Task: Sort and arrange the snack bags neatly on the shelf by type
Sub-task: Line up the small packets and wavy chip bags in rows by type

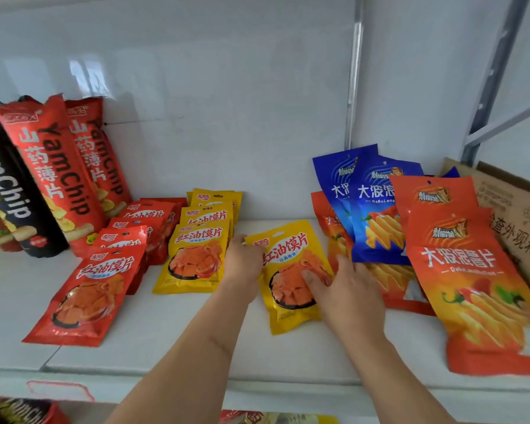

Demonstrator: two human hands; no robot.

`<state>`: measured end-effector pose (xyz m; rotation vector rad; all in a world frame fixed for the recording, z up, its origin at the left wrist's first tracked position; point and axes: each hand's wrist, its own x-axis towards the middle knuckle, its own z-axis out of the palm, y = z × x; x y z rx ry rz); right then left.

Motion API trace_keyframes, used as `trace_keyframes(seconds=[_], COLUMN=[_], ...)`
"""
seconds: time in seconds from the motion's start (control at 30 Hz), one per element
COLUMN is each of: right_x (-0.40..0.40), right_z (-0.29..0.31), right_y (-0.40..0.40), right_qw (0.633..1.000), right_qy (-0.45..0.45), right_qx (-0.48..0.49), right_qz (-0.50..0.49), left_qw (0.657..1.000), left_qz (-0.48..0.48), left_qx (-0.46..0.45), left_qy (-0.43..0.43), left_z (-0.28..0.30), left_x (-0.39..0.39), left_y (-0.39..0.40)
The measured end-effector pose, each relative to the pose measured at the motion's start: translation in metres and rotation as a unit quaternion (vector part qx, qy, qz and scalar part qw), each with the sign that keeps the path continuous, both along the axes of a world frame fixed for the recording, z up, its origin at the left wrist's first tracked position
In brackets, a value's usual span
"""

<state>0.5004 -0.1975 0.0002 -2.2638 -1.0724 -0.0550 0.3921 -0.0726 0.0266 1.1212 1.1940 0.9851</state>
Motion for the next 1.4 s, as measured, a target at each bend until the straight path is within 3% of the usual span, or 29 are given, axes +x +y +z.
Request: trace_keyframes(seconds=[0.13,0.23,0.37,0.5,0.67,0.83,0.97,1.03,1.2,1.4], right_x=[-0.011,-0.022,-0.048,-0.085,-0.124,-0.146,-0.157,-0.158,-0.139,-0.068], right_z=[0.003,0.003,0.005,0.002,-0.005,-0.003,0.001,0.005,0.013,0.027], right_y=[0.005,0.012,0.02,0.028,0.046,0.064,0.071,0.069,0.052,0.008], right_qw=[0.994,0.983,0.938,0.934,0.958,0.981,0.99,0.992,0.999,0.992], right_qy=[0.102,0.156,0.273,0.278,0.219,0.166,0.129,0.118,0.0,-0.118], right_qx=[0.007,0.027,0.121,0.126,0.081,0.018,-0.024,-0.026,-0.052,-0.031], right_qz=[0.046,0.095,0.176,0.185,0.164,0.099,0.05,0.029,0.001,-0.036], left_qw=[0.996,0.996,0.997,0.988,0.948,0.912,0.863,0.822,0.74,0.721], left_qz=[0.0,0.003,0.016,0.018,0.035,0.032,0.014,-0.002,-0.057,-0.12], left_qx=[-0.022,-0.005,0.056,0.141,0.231,0.291,0.372,0.427,0.528,0.558], left_qy=[-0.082,-0.094,-0.044,0.06,0.215,0.288,0.342,0.376,0.412,0.394], left_z=[0.013,0.021,0.029,0.033,0.03,0.02,0.013,0.01,0.004,0.014], left_x=[-0.023,-0.04,-0.066,-0.103,-0.149,-0.176,-0.179,-0.172,-0.137,-0.073], left_y=[0.006,0.009,0.017,0.03,0.039,0.044,0.035,0.027,0.013,-0.013])
